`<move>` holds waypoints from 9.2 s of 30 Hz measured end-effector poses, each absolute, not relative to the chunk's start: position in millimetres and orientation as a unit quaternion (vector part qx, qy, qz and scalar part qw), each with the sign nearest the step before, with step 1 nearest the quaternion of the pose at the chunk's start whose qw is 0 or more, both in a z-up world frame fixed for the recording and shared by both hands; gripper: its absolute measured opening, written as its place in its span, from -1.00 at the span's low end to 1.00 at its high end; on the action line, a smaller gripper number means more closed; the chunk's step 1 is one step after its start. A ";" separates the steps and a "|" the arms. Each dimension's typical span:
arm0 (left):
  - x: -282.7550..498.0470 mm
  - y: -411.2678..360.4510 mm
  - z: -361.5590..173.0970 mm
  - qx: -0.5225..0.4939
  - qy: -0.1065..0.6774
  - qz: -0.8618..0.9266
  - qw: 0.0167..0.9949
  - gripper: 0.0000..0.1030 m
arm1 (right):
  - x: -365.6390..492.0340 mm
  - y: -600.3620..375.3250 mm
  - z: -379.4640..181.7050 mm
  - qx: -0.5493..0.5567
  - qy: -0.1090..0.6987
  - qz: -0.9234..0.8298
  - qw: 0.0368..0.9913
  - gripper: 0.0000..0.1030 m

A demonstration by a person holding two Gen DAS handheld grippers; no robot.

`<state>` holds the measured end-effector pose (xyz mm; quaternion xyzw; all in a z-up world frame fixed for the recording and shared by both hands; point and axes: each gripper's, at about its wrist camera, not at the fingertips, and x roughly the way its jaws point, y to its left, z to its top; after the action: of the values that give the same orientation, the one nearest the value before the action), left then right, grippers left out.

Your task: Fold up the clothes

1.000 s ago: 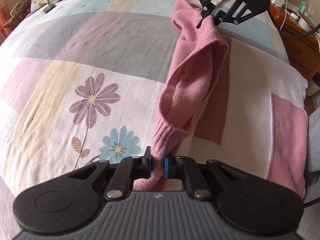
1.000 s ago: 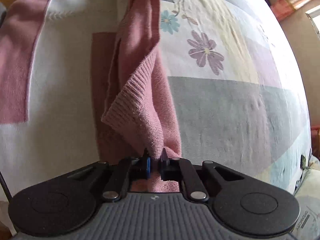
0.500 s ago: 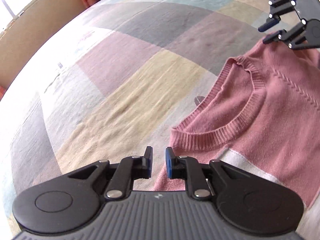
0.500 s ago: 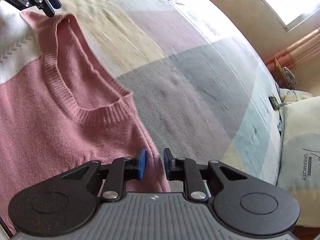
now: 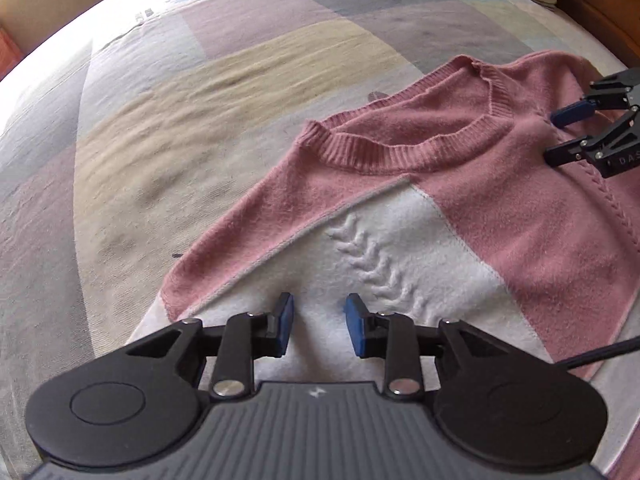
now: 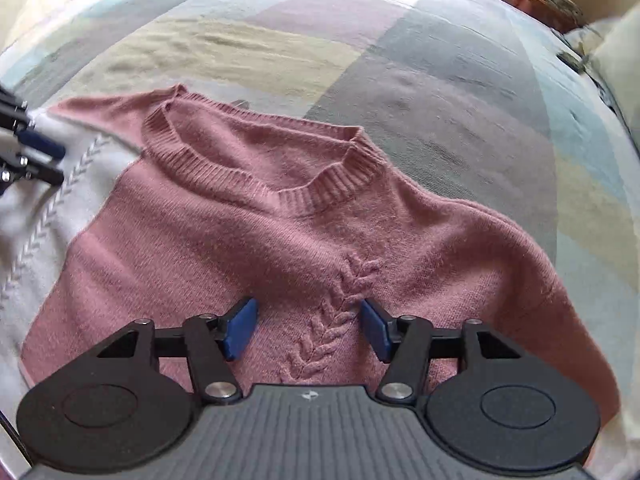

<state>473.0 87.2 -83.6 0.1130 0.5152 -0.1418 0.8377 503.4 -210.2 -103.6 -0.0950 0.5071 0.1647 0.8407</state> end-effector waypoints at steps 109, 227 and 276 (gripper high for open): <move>344.4 423.3 -72.4 0.000 0.514 0.184 0.838 -0.92 | 439.2 4.1 -82.6 -0.097 0.569 0.147 0.803 1.00; 418.0 114.1 -41.0 0.112 0.433 -0.185 0.875 0.52 | 398.5 -65.0 -97.2 -0.086 0.453 0.152 0.874 1.00; 473.1 -117.5 -87.0 0.108 0.518 -0.232 0.816 0.63 | 372.9 -592.0 -124.5 0.459 0.270 -0.142 0.834 1.00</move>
<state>473.1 -117.5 -87.0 0.1081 0.5182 -0.2319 0.8161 372.9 -592.0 -124.5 0.4587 0.2705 -0.1416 0.8345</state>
